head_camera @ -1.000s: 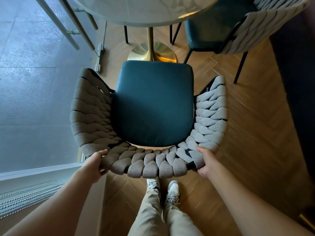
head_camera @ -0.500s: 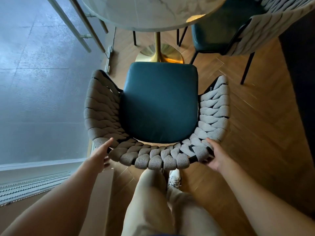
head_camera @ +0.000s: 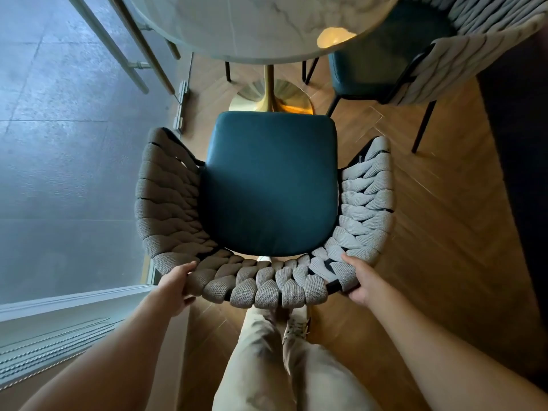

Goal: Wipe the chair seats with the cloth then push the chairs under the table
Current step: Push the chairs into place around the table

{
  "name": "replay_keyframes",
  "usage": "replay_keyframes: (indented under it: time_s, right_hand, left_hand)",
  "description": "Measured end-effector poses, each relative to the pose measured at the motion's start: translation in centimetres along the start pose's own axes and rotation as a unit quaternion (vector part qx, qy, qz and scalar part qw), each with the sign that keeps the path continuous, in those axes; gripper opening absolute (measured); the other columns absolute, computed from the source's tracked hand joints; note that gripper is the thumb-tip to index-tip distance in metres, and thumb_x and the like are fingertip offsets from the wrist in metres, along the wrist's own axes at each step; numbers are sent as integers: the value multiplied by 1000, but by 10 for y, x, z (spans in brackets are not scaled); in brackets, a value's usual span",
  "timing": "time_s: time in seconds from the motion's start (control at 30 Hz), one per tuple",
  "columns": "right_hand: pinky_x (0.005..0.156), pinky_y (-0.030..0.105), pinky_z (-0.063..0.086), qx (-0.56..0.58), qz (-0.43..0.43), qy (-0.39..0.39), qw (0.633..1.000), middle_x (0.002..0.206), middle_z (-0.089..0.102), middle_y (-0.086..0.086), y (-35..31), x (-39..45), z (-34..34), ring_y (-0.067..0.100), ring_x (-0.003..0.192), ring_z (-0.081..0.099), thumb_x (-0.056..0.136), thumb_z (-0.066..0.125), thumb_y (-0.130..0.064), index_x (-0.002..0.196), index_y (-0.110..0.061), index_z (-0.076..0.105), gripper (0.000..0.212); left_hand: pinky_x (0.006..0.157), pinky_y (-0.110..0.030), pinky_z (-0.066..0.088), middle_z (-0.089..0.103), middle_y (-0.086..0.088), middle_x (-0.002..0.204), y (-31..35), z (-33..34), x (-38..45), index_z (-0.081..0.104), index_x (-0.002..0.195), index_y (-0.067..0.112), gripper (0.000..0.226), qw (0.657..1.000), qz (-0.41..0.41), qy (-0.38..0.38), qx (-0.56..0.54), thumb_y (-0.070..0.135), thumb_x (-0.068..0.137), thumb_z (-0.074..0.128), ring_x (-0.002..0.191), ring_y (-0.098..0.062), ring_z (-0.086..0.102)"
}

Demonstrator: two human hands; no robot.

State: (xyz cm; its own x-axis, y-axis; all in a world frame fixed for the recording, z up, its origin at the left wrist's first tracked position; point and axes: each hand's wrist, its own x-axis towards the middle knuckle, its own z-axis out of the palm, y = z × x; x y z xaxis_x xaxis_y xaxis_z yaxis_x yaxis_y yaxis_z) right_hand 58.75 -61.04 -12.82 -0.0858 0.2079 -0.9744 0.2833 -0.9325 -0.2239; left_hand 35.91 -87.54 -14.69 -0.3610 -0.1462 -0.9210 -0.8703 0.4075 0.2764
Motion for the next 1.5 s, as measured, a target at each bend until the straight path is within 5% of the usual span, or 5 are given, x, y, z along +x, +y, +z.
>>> replay_keyframes:
  time_s: [0.17,0.4,0.9,1.13,1.5]
  right_hand:
    - [38,33,54,-10,8,-4,1000,87,64,12,-20,11,14,26,76,60,96,57,-19,97,-9,59,10]
    - [76,44,50,0,14,-17,1000,125,62,18,-39,21,27,28,79,60,96,58,-18,97,-9,59,10]
    - [73,43,50,0,3,1,1000,120,64,17,-40,34,33,30,85,62,95,58,-18,133,-7,52,40]
    - [67,40,52,-8,4,9,1000,128,63,16,-28,42,37,32,103,63,91,64,-21,131,-10,55,43]
    - [73,43,55,-38,-1,-9,999,128,64,14,-61,52,60,33,114,62,89,68,-27,131,-14,55,46]
  left_hand:
    - [69,-32,40,61,-3,85,16,4,3,56,90,18,14,1000,3,9,-21,28,86,65,69,-20,54]
    - [79,-35,43,61,-2,84,35,11,4,53,98,18,17,999,10,28,-43,25,87,65,71,-19,55]
    - [96,-47,47,63,-12,114,44,14,2,50,113,17,35,994,14,46,-94,22,83,69,107,-31,62]
    - [72,-36,47,62,-6,87,42,6,1,52,111,18,31,993,9,49,-105,20,85,68,73,-23,58]
    - [93,-43,43,60,-6,101,71,4,16,49,116,17,40,997,29,58,-39,28,84,69,83,-24,59]
